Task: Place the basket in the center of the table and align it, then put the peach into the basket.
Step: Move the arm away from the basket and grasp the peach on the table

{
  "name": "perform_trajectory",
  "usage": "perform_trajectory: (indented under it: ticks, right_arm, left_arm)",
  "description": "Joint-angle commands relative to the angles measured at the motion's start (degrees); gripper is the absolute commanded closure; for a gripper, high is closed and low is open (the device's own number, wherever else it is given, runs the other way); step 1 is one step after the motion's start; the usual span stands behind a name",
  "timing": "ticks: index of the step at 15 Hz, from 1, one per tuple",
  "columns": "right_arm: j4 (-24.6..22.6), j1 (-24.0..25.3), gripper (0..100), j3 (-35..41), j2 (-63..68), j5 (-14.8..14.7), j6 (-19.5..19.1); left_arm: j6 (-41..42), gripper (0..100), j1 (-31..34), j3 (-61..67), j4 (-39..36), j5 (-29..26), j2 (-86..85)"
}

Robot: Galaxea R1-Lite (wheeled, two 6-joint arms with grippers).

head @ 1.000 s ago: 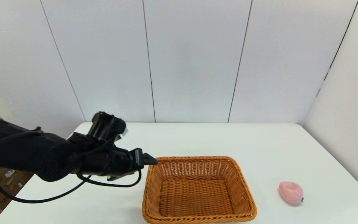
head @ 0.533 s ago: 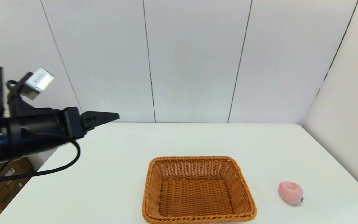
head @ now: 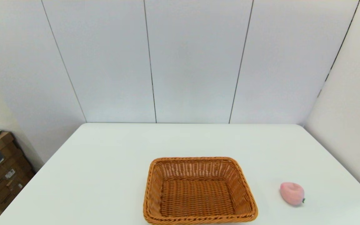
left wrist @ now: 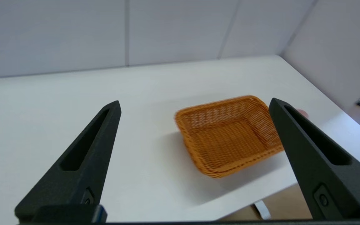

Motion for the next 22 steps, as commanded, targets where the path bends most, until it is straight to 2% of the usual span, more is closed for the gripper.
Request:
perform_trajectory:
  ticks: [1, 4, 7, 10, 12, 15, 16, 18, 22]
  right_arm:
    - [0.1, 0.0, 0, 0.0, 0.0, 0.0, 0.0]
    - [0.0, 0.0, 0, 0.0, 0.0, 0.1, 0.0]
    - [0.1, 0.0, 0, 0.0, 0.0, 0.0, 0.0]
    - [0.0, 0.0, 0, 0.0, 0.0, 0.0, 0.0]
    - [-0.2, 0.0, 0, 0.1, 0.0, 0.0, 0.0]
    - [-0.6, 0.0, 0, 0.2, 0.0, 0.0, 0.0]
    - [0.1, 0.0, 0, -0.3, 0.0, -0.1, -0.2]
    - [1.6, 0.0, 0, -7.1, 4.7, -0.2, 0.1]
    - [2.3, 0.0, 0, -17.9, 29.0, -0.1, 0.0]
  left_arm:
    - [3.5, 0, 12.8, 1.5, 4.5, 3.9, -14.4]
    - [4.7, 0, 18.3, 7.8, 4.5, 1.7, -22.0]
    - [8.7, 0, 18.4, 16.7, 4.4, 1.4, -29.4]
    - [9.3, 0, 18.3, 24.4, 3.6, 1.9, -35.8]
    - [9.4, 0, 18.3, 31.4, -0.2, 2.7, -37.2]
    - [14.5, 0, 18.3, 40.5, -12.5, 3.8, -37.2]
    - [14.1, 0, 18.3, 40.4, -10.2, 4.4, -37.2]
    - [12.4, 0, 18.2, 40.4, -8.7, 4.5, -37.2]
    - [10.0, 0, 18.3, 40.4, -9.0, 4.5, -37.2]
